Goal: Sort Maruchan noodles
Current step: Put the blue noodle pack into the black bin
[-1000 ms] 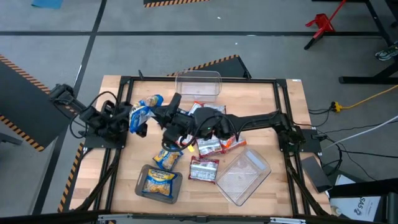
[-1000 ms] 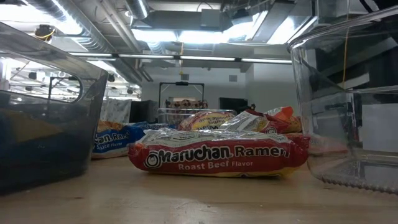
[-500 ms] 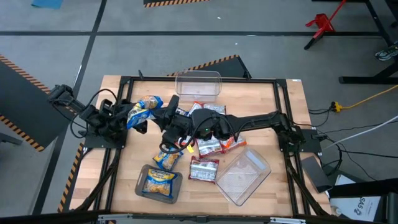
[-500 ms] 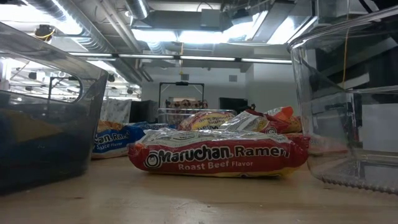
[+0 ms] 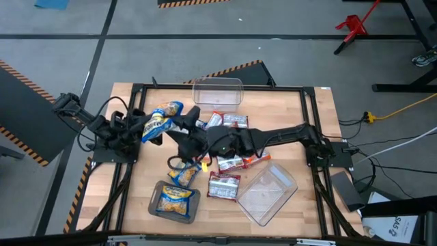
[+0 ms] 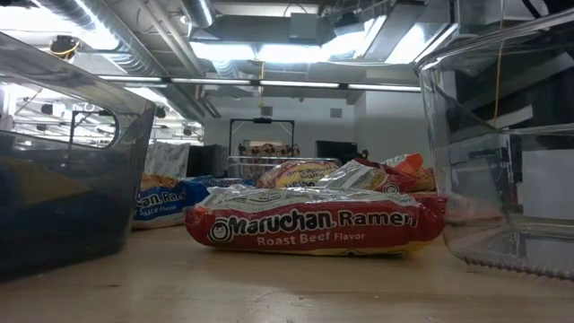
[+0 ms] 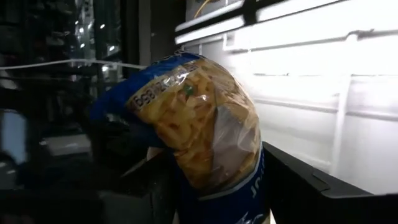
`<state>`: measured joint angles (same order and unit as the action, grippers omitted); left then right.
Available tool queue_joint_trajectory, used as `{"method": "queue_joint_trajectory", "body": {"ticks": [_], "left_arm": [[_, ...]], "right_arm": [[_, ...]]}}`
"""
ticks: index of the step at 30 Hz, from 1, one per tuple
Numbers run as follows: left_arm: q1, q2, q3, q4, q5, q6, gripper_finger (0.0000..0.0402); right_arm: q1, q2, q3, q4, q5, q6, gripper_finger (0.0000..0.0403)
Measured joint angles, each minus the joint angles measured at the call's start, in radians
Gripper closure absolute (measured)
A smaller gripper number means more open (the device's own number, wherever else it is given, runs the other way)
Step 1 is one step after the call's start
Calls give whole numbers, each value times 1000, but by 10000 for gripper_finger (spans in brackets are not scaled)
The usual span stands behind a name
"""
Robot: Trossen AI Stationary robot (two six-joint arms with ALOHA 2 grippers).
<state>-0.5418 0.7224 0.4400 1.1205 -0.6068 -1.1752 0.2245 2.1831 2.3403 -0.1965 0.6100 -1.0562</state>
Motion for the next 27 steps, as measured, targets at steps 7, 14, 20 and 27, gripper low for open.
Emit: {"method": "queue_joint_trajectory", "body": {"ticks": [7, 14, 20, 27], "left_arm": [[-1, -38, 2, -191, 24, 1, 207], [-1, -37, 3, -266, 30, 0, 207], [-23, -37, 3, -369, 97, -53, 213], [-97, -28, 3, -494, 72, -110, 247]], "right_arm": [[73, -46, -3, -182, 126, 73, 124], [149, -105, -2, -323, 222, 176, 134], [237, -173, -2, -552, 354, 351, 134], [346, -244, 0, -807, 451, 759, 134]]}}
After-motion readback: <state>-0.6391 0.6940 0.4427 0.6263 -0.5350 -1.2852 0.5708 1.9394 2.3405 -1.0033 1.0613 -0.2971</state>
